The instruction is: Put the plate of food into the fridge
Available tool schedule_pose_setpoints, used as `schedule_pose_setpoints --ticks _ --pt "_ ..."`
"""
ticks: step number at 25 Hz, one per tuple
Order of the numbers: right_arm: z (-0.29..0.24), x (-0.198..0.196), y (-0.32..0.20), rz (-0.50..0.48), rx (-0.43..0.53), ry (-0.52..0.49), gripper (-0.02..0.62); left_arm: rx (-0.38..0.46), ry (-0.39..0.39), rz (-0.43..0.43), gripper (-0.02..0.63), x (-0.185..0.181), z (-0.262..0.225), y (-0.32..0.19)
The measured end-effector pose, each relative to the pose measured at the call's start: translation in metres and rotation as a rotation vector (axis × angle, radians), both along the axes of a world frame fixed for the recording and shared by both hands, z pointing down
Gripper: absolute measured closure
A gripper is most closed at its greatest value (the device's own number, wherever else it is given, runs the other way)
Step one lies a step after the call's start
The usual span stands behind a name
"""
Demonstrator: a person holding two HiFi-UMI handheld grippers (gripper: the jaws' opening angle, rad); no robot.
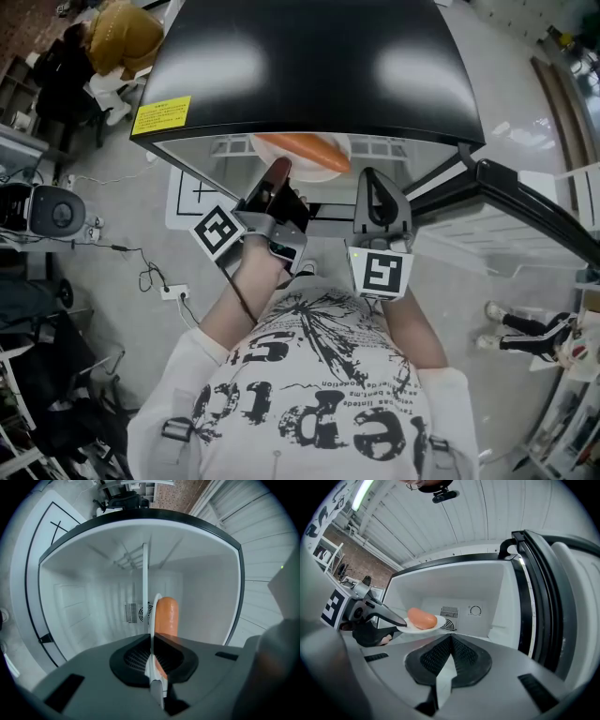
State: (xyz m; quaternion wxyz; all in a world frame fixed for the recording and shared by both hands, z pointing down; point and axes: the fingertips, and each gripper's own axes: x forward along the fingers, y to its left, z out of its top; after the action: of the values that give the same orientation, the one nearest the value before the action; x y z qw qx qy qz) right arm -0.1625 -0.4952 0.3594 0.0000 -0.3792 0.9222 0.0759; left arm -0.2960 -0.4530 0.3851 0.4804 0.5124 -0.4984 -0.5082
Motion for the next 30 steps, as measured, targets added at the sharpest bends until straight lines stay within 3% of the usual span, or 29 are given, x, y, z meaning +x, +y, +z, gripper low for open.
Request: schedule_pose_setpoints --ticks 20,30 --pt "-0.007 -0.010 -0.013 -0.011 0.028 0.008 0.595 -0.028 0.080 -0.082 0.560 -0.009 -0.008 -0.006" --pt "-0.005 -0.012 -0.011 -0.035 0.039 0.027 0.595 -0.005 0.059 -0.091 0.557 -0.009 -0.010 -0.007"
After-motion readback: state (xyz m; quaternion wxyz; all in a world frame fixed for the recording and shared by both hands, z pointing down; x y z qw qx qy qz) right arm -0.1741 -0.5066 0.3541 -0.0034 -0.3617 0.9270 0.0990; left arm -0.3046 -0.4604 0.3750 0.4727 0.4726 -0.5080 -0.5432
